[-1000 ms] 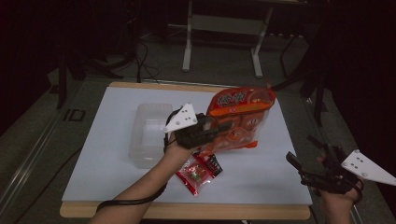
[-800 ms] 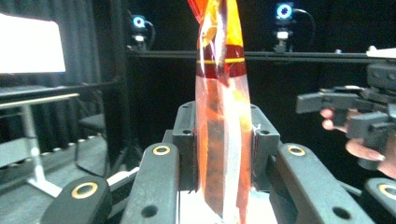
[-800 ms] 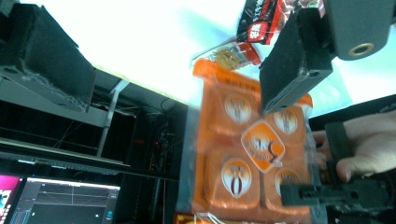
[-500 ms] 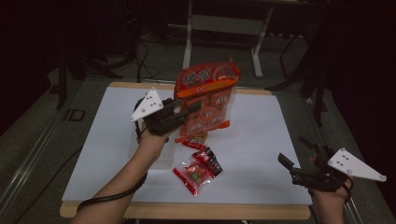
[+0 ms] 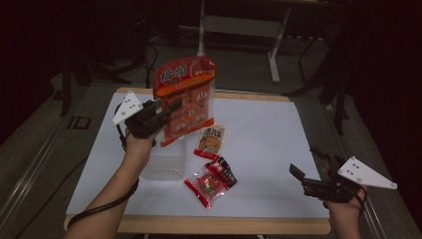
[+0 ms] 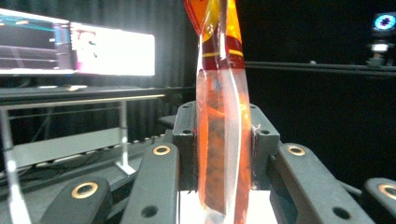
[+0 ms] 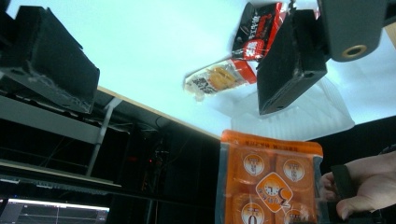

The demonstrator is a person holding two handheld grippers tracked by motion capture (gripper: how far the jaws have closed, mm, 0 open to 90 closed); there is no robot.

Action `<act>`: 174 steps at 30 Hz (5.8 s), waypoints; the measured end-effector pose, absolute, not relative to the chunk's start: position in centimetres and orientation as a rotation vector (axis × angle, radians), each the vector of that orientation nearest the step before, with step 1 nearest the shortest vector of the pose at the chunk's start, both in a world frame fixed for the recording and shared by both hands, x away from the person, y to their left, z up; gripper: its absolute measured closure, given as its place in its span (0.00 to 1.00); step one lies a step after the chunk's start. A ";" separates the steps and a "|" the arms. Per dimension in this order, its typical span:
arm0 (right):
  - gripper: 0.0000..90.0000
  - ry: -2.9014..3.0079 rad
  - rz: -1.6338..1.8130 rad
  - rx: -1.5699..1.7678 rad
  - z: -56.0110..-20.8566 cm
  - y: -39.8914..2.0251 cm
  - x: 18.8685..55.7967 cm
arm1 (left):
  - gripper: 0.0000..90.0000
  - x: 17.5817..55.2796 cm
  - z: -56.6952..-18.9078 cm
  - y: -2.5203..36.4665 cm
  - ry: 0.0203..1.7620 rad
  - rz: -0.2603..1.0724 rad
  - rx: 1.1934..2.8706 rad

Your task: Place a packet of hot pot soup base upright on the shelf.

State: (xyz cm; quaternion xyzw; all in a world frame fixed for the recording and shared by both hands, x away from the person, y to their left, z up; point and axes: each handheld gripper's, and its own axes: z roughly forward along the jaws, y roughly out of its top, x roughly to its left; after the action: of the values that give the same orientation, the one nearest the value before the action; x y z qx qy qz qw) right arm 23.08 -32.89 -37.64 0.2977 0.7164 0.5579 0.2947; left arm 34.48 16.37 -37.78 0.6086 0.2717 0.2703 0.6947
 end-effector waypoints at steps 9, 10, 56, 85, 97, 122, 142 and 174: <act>0.14 1.920 1.479 0.798 -38.0 -32.8 23.2 | 0.79 36.1 -39.4 19.3 0.687 0.648 1.306; 0.14 1.921 1.476 0.799 -38.1 -32.9 23.3 | 0.79 36.2 -39.6 19.7 0.696 0.656 1.306; 0.14 1.968 1.490 0.803 -39.0 -32.5 23.9 | 0.79 38.7 -45.7 21.7 0.858 0.617 1.481; 0.14 1.969 1.500 0.794 -38.9 -32.2 23.7 | 0.34 36.3 -46.4 24.0 0.912 0.558 1.471; 0.14 1.970 1.497 0.792 -39.0 -31.9 23.7 | 0.06 35.2 -46.3 25.0 0.920 0.580 1.460; 0.15 2.056 1.574 0.686 -39.5 -30.4 24.5 | 0.03 29.3 -46.4 26.0 0.880 0.545 1.523; 0.12 2.169 1.513 0.713 -40.7 -28.0 24.9 | 0.04 22.8 -46.5 24.2 0.701 0.517 1.594; 0.24 2.328 1.487 0.651 -44.7 -24.0 27.6 | 0.03 21.1 -47.6 17.0 0.640 0.399 1.695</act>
State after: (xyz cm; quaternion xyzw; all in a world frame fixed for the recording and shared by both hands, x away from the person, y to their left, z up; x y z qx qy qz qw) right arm 27.63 -23.97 -44.67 0.2267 0.8108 0.5181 0.1511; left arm 21.11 16.97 -47.58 0.7312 0.2760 0.1720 0.5996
